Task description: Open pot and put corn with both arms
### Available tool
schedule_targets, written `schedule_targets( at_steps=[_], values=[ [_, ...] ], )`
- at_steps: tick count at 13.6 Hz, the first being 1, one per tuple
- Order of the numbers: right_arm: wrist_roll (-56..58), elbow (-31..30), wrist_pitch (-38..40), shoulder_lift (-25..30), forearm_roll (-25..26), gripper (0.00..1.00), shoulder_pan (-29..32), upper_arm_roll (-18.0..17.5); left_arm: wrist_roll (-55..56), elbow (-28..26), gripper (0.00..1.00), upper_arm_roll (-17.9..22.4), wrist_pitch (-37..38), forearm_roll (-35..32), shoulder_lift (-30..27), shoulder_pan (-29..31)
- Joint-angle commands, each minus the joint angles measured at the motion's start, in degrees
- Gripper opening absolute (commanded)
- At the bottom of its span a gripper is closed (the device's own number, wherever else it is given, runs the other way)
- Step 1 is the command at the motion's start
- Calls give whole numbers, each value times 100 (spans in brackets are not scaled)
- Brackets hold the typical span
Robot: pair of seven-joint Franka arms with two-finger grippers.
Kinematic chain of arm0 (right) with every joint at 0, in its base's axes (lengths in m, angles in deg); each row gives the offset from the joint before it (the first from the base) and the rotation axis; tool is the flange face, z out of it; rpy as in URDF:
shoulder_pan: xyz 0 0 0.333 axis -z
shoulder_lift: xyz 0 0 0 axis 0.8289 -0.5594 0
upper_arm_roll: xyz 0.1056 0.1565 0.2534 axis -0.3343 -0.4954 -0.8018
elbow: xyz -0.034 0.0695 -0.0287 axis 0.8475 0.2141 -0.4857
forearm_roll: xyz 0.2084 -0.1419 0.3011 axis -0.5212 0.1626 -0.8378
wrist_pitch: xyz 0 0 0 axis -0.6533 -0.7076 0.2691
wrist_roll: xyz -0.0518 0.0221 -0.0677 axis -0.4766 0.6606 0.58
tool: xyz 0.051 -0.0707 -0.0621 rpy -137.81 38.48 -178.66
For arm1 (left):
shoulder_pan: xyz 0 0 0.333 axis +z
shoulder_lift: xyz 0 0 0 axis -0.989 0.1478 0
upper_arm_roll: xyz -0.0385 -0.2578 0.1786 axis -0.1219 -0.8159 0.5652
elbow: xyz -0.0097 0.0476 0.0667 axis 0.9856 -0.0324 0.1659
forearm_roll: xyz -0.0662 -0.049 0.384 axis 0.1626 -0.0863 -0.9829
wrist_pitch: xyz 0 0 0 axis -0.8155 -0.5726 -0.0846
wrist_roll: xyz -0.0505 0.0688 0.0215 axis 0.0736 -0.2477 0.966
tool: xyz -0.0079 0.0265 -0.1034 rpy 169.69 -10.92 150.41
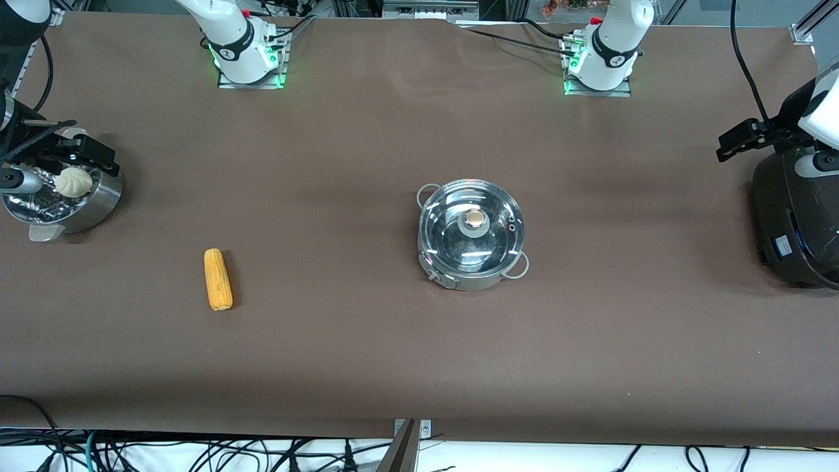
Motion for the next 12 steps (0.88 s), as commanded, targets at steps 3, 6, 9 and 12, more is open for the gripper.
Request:
schedule_targets(
  at_steps=[3, 6, 9, 12],
  values=[
    [87, 198, 141, -81, 28, 100, 63, -40, -102, 198, 100, -31, 141, -111, 85, 13],
    [87, 198, 133, -81, 54, 100, 64, -40, -102, 198, 100, -31, 150, -111, 85, 21],
    [87, 198, 133, -81, 54, 100, 64, -40, -102, 198, 100, -31, 150, -111, 85, 21],
    [78, 198, 133, -81, 54, 100, 64, -40, -110, 207, 100, -13, 141, -50, 85, 39]
  ],
)
